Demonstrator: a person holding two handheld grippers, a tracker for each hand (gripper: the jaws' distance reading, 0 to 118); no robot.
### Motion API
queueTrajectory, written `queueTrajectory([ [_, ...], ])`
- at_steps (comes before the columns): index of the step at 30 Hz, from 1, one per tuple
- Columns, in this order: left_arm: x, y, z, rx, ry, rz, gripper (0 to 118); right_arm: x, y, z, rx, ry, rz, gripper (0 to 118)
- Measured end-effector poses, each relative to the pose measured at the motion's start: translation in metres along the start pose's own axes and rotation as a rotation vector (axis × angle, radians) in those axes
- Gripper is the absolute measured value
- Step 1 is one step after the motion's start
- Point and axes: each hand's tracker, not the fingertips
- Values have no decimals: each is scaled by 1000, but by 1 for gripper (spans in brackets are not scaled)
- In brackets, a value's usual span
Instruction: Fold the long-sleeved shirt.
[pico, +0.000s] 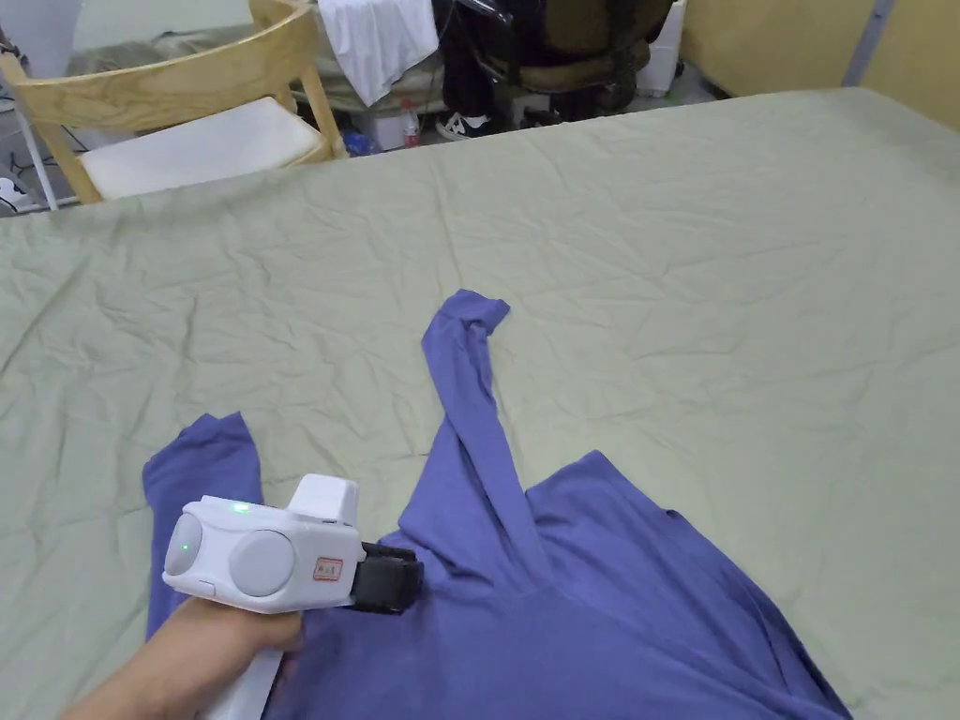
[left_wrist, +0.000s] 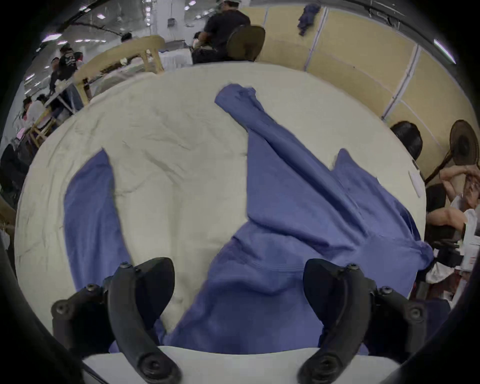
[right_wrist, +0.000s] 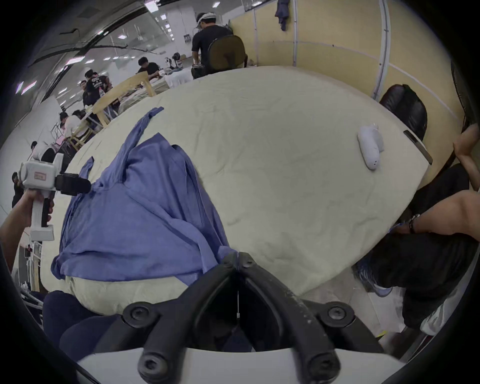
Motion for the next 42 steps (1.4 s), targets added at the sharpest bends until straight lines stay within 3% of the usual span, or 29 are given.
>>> queueTrajectory([
  [1,1,0,-4,-31,-1,-12,96,-3,3,3,0,-1,3,3],
  [2,2,-3,-6,-27,26,-20,83,-5,5,4,0,0,5,3],
  [4,2,-5,-9,-14,123,-44,42,-5,4,5,-2,2,7,3],
  [6,-9,-5,1,17,18,5,0,-5,7,5,-6,3,13,3],
  [8,-10,-5,22,66,-43,102,0,-5,8,6,-13,6,29,3],
  [10,-8,-10,40,109,-6,59,0,-3,13,5,-10,4,42,3],
  [11,-7,-14,50,123,-1,42,0,-2,16,5,-12,8,44,12],
  [12,3,-14,61,132,-19,32,0,-1,19,3,-17,19,44,33],
  [13,5,-16,69,139,-33,25,0,-3,24,1,-32,35,47,79],
  [14,6,-20,77,145,-36,26,0,-5,29,-3,-59,31,59,108],
  [15,7,-23,82,149,-39,27,0,-7,30,-7,-68,5,68,118],
  [17,19,-23,92,169,-19,25,0,-8,32,-9,-43,22,87,105],
  [21,25,-29,118,218,-43,113,0,-19,31,-27,-113,45,143,96],
  [22,26,-32,124,219,-48,115,0,-22,31,-30,-139,37,158,73],
  [23,28,-36,131,229,-51,121,0,-24,29,-34,-145,34,160,39],
  [24,33,-38,137,244,-48,131,0,-24,28,-34,-136,43,157,16],
  [26,38,-45,152,268,-55,142,0,-22,27,-29,-115,123,106,15],
  [28,41,-52,168,311,-48,170,0,-31,29,-10,-81,58,171,15],
  [31,44,-67,203,402,-41,230,0,-39,32,35,97,63,216,14],
  [42,62,-102,377,913,131,373,0,-99,98,190,620,117,270,13],
])
